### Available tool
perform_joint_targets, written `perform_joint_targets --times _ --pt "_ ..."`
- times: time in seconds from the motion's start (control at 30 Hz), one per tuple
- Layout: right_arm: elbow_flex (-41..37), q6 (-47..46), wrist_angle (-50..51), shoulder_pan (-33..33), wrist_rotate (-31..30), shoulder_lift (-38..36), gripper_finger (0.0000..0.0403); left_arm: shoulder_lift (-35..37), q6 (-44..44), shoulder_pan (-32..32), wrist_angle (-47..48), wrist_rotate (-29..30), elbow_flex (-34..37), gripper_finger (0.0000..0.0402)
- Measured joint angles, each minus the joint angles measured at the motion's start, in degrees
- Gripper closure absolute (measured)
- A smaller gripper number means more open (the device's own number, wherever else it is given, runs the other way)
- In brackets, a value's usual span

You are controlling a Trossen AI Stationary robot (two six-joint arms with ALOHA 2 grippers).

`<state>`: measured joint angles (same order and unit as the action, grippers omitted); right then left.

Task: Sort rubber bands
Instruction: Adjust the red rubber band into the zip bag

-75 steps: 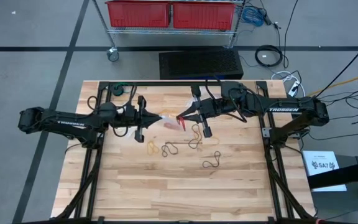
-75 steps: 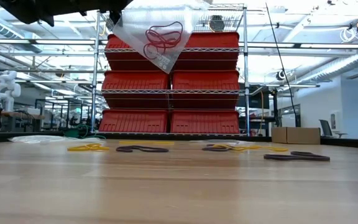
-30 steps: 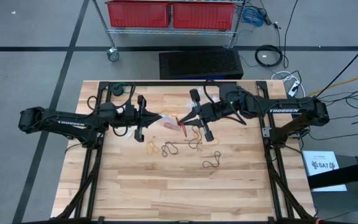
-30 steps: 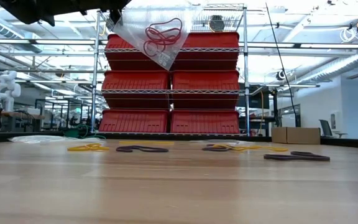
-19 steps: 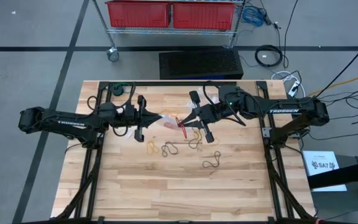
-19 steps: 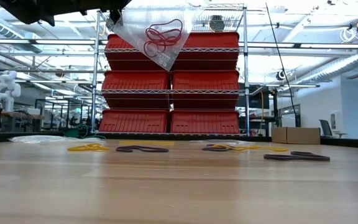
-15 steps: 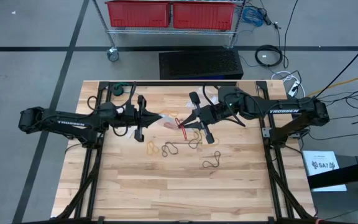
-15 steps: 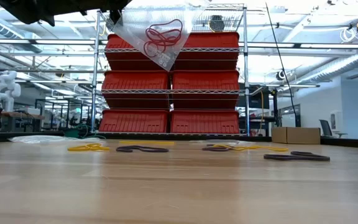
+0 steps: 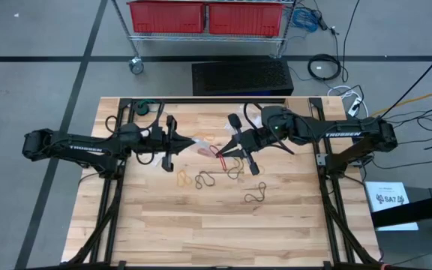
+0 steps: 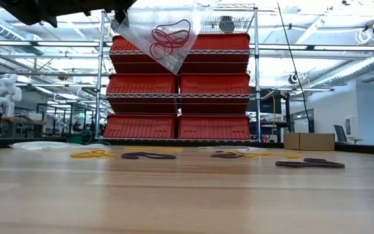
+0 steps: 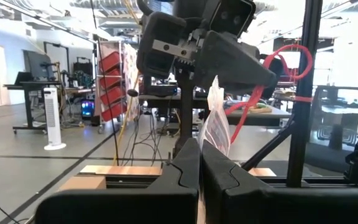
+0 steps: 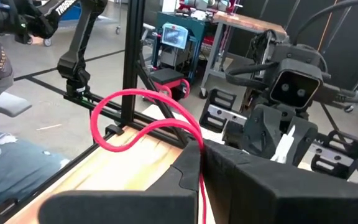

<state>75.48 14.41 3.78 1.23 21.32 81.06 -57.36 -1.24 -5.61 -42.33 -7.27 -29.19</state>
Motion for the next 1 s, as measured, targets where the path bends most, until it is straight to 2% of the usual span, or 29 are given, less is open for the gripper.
perform_joint_targets --times 0.23,0.37,0.73,1.0 --pt "0.0 -0.2 0.4 0.2 -0.9 0.0 0.0403 0.0 -0.4 0.0 0.8 -0.3 0.0 0.0402" --pt "0.0 -0.2 0.4 0.4 -5.3 0.0 0.0403 0.0 -1.4 0.0 0.8 -1.5 0.0 0.0402" --pt "0.0 -6.2 -0.5 2.3 -5.0 4.9 0.0403 0.0 -1.5 0.0 0.3 -1.5 0.0 0.0402" --pt "0.0 -10.7 0.3 4.5 -10.8 5.2 0.0403 0.0 -1.5 0.0 0.8 -1.5 0.0 0.0402"
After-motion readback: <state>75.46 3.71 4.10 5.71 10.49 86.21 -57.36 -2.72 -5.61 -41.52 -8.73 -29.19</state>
